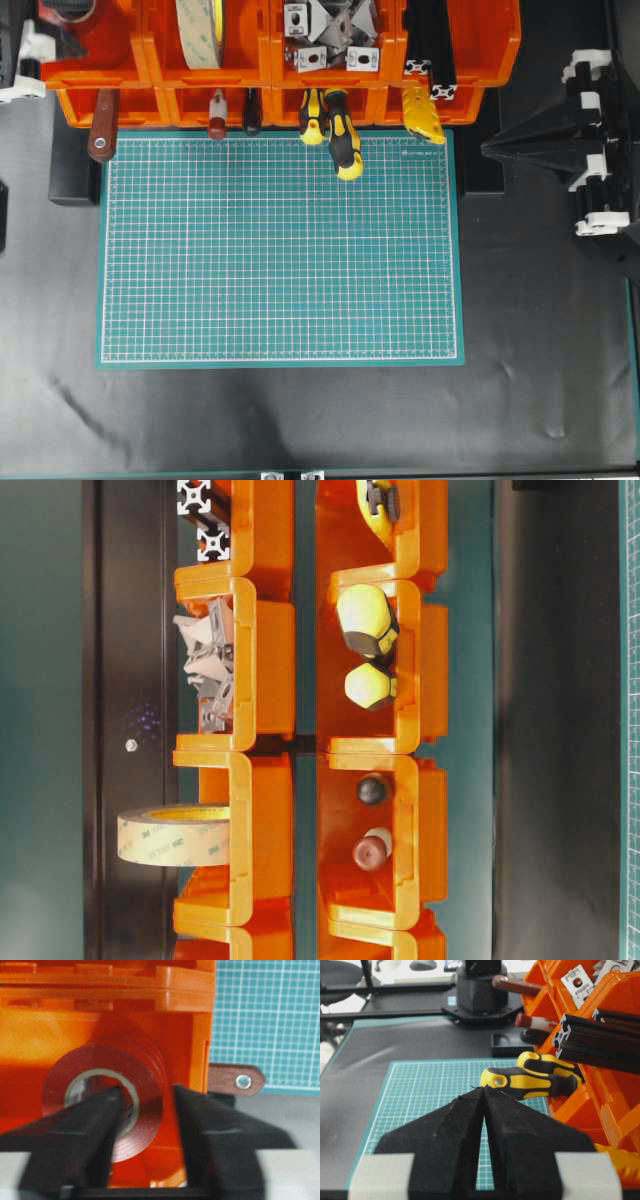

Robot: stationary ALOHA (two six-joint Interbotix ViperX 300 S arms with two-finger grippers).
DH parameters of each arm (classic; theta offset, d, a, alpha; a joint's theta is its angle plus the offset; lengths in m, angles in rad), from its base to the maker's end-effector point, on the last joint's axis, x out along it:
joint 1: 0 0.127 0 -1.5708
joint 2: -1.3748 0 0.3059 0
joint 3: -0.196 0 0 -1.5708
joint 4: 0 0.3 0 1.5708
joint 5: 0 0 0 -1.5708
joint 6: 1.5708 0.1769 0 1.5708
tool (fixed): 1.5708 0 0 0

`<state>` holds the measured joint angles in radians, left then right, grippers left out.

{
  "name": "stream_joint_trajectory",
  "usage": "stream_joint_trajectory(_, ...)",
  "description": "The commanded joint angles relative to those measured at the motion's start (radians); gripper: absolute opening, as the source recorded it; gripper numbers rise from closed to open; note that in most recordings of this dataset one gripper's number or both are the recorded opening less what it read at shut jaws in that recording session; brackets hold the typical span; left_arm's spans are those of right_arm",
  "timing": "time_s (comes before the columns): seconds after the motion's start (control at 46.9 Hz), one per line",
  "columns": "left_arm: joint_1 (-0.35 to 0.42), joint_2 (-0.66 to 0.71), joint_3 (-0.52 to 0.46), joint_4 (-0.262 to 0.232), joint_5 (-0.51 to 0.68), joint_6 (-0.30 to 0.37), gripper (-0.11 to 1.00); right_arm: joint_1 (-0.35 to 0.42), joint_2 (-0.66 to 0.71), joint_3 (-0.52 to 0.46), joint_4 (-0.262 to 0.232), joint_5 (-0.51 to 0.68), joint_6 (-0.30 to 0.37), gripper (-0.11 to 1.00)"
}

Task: Pick vinyl tape from container rack with left arm.
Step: 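Close the left gripper on the red vinyl tape roll's rim, then lift the red tape out of the bin and carry it onto the mat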

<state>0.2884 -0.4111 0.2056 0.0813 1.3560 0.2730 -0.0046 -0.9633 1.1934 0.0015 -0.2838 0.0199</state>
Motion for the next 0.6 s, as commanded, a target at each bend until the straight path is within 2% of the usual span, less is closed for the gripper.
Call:
stream_joint_trajectory(0.0,0.005,-0.014,-0.012,0.002,-0.003,0.005,0.31,-0.002,0.005,-0.020,0.003,-0.003,0.000,0.00)
stream_joint_trajectory(0.064,0.005,-0.014,-0.014,0.002,-0.003,0.005,0.20,-0.002,0.003,-0.020,0.002,-0.003,0.000,0.00)
stream_joint_trajectory(0.341,0.005,-0.014,-0.055,0.002,-0.002,0.006,0.19,-0.002,0.003,-0.020,0.003,-0.003,0.000,0.00)
stream_joint_trajectory(0.575,-0.012,-0.014,-0.201,0.002,0.072,0.000,0.19,-0.002,-0.002,-0.020,0.003,-0.005,0.000,0.00)
